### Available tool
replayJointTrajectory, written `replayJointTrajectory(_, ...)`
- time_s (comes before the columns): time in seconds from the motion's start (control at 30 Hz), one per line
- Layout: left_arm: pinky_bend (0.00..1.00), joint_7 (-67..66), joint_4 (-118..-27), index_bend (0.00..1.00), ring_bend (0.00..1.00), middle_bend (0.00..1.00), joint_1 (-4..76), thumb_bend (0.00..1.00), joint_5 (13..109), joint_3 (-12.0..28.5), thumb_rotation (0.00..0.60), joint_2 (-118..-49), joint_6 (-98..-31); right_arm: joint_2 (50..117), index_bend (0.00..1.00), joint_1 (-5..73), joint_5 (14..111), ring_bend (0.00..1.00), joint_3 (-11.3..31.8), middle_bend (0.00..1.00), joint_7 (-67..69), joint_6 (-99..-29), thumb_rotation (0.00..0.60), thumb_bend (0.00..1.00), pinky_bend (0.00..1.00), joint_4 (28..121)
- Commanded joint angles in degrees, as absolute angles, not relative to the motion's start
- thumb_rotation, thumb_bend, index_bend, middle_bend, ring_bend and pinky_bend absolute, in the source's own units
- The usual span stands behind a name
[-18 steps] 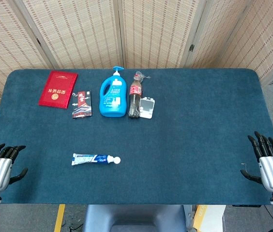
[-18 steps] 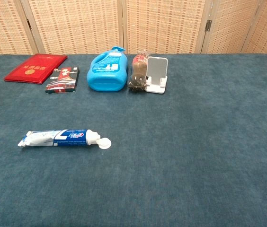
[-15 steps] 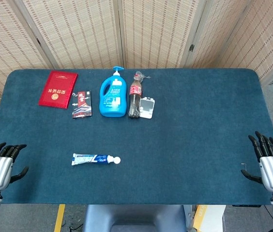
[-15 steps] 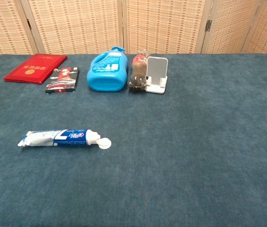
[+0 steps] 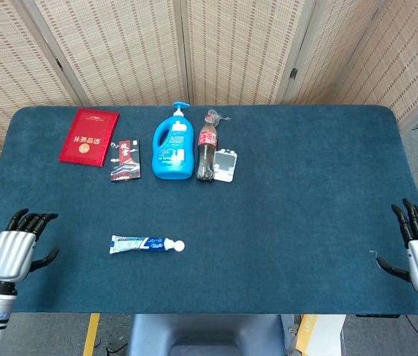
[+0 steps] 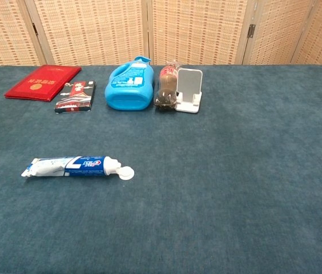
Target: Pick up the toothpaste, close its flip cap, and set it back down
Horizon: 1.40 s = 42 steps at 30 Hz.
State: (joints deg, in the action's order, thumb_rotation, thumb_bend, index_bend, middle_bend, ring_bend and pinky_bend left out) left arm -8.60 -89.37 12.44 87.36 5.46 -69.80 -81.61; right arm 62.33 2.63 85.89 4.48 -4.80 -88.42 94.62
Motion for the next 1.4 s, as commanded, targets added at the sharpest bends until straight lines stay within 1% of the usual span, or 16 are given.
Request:
replayJointTrajectory(0.03, 0.19, -8.2, -90.6, 0.27, 0.28, 0.32, 14.7, 0.27, 89.2, 5.7, 0.6, -70.0, -79.6, 62.1, 0.0, 2.6, 86.1, 0.0, 4.6, 0.0, -4.8, -88.7, 0.6, 0.0, 0.0, 94.7)
replayJointTrajectory(0.23, 0.18, -8.8, -92.1, 0.26, 0.28, 0.32, 19.1, 0.27, 91.3, 5.5, 0.6, -71.5, -74.8, 61.7, 0.0, 2.6, 86.1, 0.0, 4.8, 0.0, -4.4, -88.9, 0.6, 0.0, 0.0, 94.7)
replayJointTrajectory(0.4, 0.18, -11.3, -91.5, 0.21, 0.27, 0.32, 22.7, 0.26, 92.3, 5.3, 0.6, -74.1, -70.7, 61.5, 0.0, 2.5, 86.0, 0.0, 4.9, 0.0, -4.0, -88.9, 0.6, 0.0, 0.0, 94.6)
replayJointTrajectory(0.6, 0.18, -15.2, -90.7, 0.19, 0.25, 0.3, 25.7, 0.26, 89.8, 5.4, 0.6, -77.2, -65.7, 61.4, 0.0, 2.2, 85.7, 0.0, 4.9, 0.0, -3.5, -89.1, 0.6, 0.0, 0.0, 94.4)
replayJointTrajectory(0.73, 0.17, -17.8, -89.9, 0.18, 0.24, 0.29, 26.8, 0.26, 87.8, 5.3, 0.6, -79.3, -63.6, 61.5, 0.0, 2.1, 85.6, 0.0, 4.9, 0.0, -3.3, -89.0, 0.6, 0.0, 0.0, 94.3)
replayJointTrajectory(0.83, 0.18, -19.5, -88.7, 0.2, 0.25, 0.29, 27.4, 0.26, 86.4, 5.0, 0.6, -81.2, -62.5, 61.6, 0.0, 2.1, 85.7, 0.0, 4.9, 0.0, -3.1, -89.0, 0.6, 0.0, 0.0, 94.2)
replayJointTrajectory(1.03, 0.18, -21.8, -85.7, 0.28, 0.28, 0.29, 28.4, 0.26, 84.2, 4.6, 0.6, -84.4, -61.0, 61.6, 0.0, 2.1, 85.4, 0.0, 5.0, 0.0, -2.8, -88.7, 0.6, 0.0, 0.0, 93.9)
replayJointTrajectory(1.27, 0.19, -23.2, -83.1, 0.31, 0.31, 0.33, 29.5, 0.26, 81.4, 4.2, 0.6, -86.9, -58.8, 61.7, 0.0, 2.1, 85.2, 0.0, 5.0, 0.0, -2.3, -88.6, 0.6, 0.0, 0.0, 93.6)
replayJointTrajectory(1.4, 0.19, -23.0, -81.9, 0.32, 0.33, 0.35, 29.9, 0.27, 80.8, 4.2, 0.6, -88.3, -58.9, 61.7, 0.0, 2.0, 85.1, 0.0, 5.0, 0.0, -2.0, -88.5, 0.6, 0.0, 0.0, 93.4)
